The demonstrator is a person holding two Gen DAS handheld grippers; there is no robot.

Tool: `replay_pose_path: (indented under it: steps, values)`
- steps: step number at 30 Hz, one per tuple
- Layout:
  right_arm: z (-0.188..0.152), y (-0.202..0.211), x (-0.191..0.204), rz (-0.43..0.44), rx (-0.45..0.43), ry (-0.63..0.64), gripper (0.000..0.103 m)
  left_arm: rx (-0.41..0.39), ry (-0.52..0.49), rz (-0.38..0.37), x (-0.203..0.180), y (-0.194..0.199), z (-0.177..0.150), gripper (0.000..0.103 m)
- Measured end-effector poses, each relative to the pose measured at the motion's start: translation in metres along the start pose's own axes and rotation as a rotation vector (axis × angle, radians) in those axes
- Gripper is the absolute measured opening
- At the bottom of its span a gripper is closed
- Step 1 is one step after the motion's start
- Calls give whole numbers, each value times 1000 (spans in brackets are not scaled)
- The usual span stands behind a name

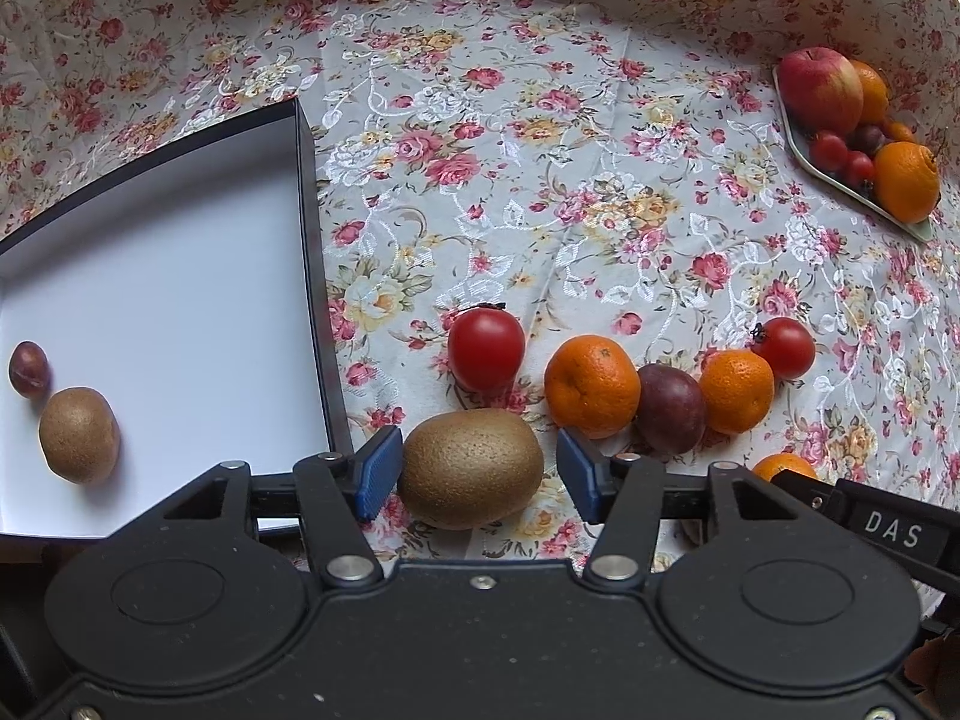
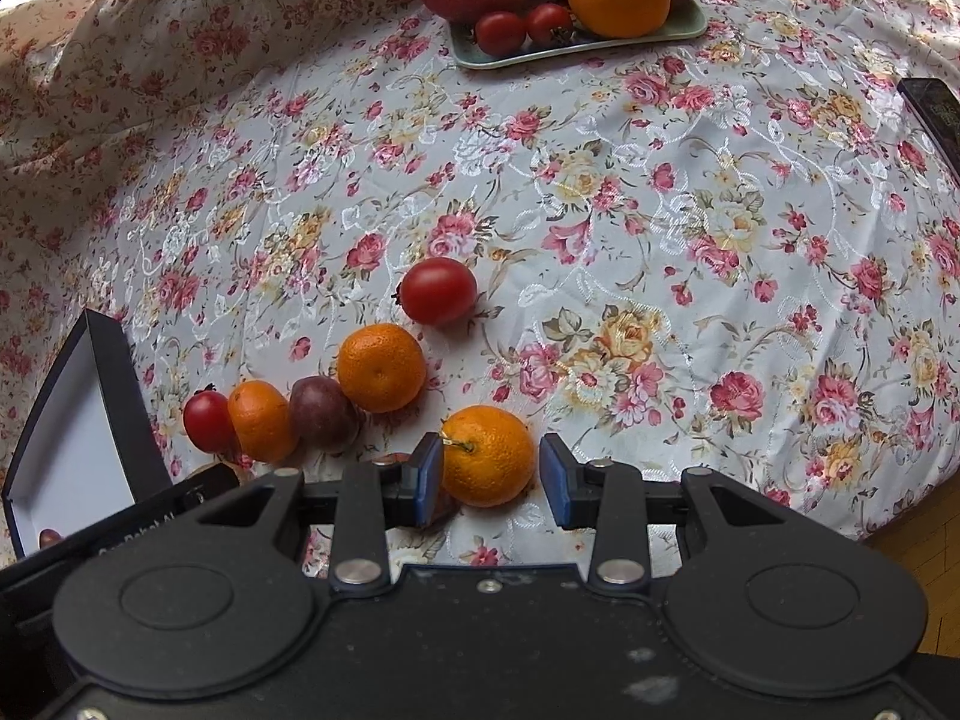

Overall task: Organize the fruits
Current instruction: 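Move the left tool to a second kiwi while the right tool approaches an orange, then grasp the kiwi with the left tool while the right tool grasps the orange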

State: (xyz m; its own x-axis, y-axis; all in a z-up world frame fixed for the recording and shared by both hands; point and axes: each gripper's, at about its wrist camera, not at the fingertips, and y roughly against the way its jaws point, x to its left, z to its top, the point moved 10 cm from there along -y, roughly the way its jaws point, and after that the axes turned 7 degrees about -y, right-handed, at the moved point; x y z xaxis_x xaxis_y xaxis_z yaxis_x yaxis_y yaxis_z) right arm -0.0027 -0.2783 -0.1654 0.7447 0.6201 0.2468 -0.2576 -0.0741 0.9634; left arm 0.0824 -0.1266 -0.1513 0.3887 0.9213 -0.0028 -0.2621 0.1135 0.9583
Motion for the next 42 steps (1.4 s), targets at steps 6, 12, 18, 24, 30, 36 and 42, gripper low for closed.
replay_pose_path:
  steps: [6, 12, 18, 24, 30, 36, 42]
  values:
    - [-1, -13, 6, -2, 16, -5, 41, 56, 60, -70, 6, -10, -7, 61]
    - [0, -21, 12, -10, 30, -13, 44, 49, 67, -82, 7, -10, -6, 60]
    - [-2, -31, 13, -50, 24, 6, 46, 38, 37, -52, 5, -12, -4, 61]
    - [-2, -31, 10, -52, 12, 3, 45, 45, 30, -43, 4, -14, -6, 61]
    - [1, -22, 7, -39, -16, -2, 45, 63, 46, -21, 3, -19, -7, 62]
    - [10, -3, -1, -4, -70, -42, 45, 86, 68, -5, -1, -23, -9, 62]
    - [19, 10, -18, 11, -122, -92, 45, 84, 77, 34, -3, -23, -8, 62]
